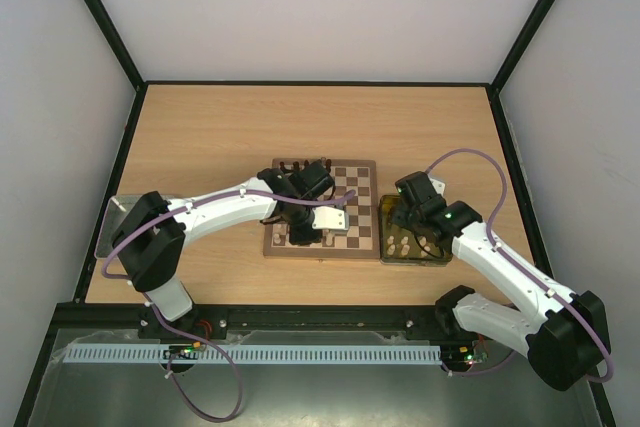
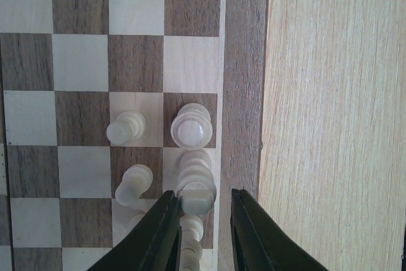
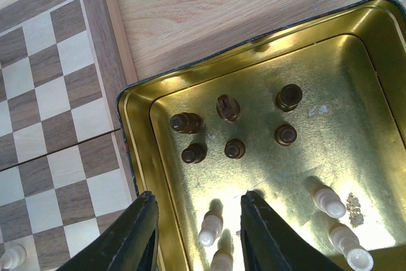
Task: Set up the chess pieces on the board
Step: Adjust the chess piece on the chessboard.
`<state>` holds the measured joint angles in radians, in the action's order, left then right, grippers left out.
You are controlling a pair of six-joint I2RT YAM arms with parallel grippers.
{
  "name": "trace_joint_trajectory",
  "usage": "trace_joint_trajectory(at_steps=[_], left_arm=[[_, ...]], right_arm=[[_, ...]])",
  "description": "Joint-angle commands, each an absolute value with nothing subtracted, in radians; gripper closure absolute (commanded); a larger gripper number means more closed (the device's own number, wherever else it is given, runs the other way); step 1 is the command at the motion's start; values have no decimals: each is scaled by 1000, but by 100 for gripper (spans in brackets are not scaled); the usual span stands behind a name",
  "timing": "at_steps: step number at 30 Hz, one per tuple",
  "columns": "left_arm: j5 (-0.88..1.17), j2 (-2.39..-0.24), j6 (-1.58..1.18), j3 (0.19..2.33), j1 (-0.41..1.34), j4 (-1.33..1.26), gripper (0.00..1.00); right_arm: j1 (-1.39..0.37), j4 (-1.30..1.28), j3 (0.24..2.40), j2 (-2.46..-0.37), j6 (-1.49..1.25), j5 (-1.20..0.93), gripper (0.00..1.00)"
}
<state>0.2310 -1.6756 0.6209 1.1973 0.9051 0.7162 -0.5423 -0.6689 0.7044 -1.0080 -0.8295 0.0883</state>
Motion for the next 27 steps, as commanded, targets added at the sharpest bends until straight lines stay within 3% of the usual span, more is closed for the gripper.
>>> trace_joint_trajectory(at_steps=[1, 27], left_arm=[[233, -1692, 623, 1195, 911, 721, 75], [217, -1695, 632, 1185, 911, 714, 86]], right_arm=[[-537, -681, 717, -1004, -818, 98, 65], [-537, -682, 721, -1005, -813, 101, 66]])
